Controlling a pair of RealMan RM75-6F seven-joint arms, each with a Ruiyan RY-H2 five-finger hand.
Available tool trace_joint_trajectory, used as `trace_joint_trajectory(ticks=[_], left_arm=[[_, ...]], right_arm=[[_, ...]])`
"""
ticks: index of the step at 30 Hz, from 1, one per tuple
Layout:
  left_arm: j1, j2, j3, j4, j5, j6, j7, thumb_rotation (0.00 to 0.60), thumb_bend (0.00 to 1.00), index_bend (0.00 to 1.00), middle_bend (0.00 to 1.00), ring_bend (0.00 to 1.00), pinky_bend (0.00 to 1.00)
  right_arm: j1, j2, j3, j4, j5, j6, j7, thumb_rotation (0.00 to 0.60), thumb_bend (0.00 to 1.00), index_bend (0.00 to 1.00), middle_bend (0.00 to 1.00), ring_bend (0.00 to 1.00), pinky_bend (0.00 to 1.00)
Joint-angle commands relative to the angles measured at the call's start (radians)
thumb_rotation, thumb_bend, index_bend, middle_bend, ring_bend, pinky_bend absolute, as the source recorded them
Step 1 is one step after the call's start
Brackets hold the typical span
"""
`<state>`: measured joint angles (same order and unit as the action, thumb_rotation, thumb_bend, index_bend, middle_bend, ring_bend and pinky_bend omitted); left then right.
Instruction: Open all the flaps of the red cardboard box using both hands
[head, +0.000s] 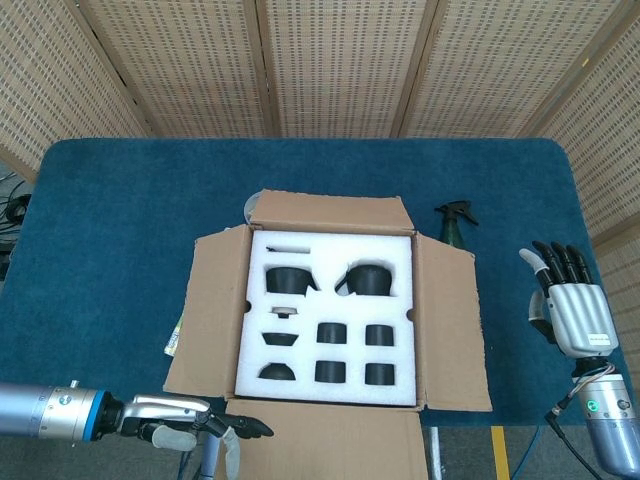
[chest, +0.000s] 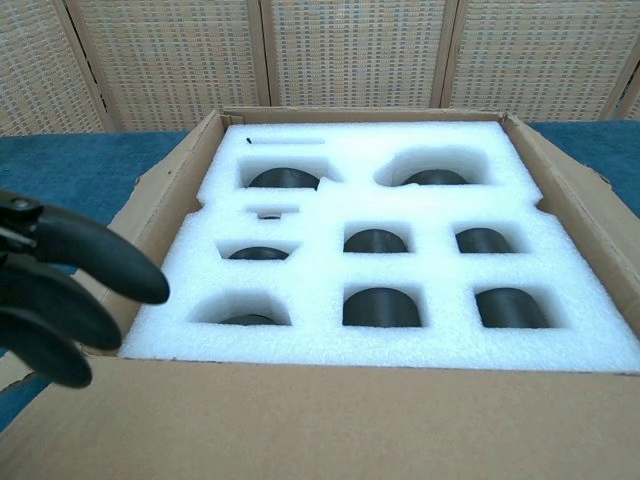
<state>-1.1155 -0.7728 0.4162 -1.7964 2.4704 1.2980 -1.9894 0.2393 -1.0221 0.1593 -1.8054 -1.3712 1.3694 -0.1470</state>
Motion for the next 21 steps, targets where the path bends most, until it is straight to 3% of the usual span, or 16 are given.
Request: trace_joint_trajectory(ticks=[1, 9, 12, 16, 21], left_arm=[[0.030, 0.029, -0.005, -0.028, -0.104, -0.059, 0.157, 0.086, 0.12, 0.36, 0.00, 0.00, 0.00], [0.121, 0.076, -0.062, -0.087, -0.332, -0.184, 0.557, 0.081, 0.14, 0.36, 0.00, 0.00, 0.00], [0.183, 0.088, -0.103, -0.105, -0.448, -0.216, 0.782, 0.082, 0.13, 0.36, 0.00, 0.00, 0.00], [0.284, 0.075, -0.154, -0.133, -0.617, -0.211, 1.059, 0.081, 0.14, 0.36, 0.00, 0.00, 0.00], [0.375, 0.049, -0.194, -0.125, -0.761, -0.179, 1.313, 0.084, 0.15, 0.36, 0.00, 0.00, 0.00]], right_arm=[[-0.001, 0.001, 0.000, 0.000, 0.000, 0.000, 0.002, 0.600, 0.82, 0.13, 0.09, 0.00, 0.01], [-0.001, 0.001, -0.003, 0.008, 0.005, -0.004, 0.007, 0.600, 0.82, 0.13, 0.09, 0.00, 0.01], [-0.002, 0.000, -0.003, 0.013, 0.006, -0.005, 0.009, 0.600, 0.82, 0.13, 0.09, 0.00, 0.01], [-0.001, -0.006, -0.005, 0.023, 0.008, -0.008, 0.010, 0.600, 0.83, 0.13, 0.09, 0.00, 0.01], [-0.001, -0.014, -0.006, 0.034, 0.012, -0.009, 0.008, 0.600, 0.83, 0.12, 0.09, 0.00, 0.01]])
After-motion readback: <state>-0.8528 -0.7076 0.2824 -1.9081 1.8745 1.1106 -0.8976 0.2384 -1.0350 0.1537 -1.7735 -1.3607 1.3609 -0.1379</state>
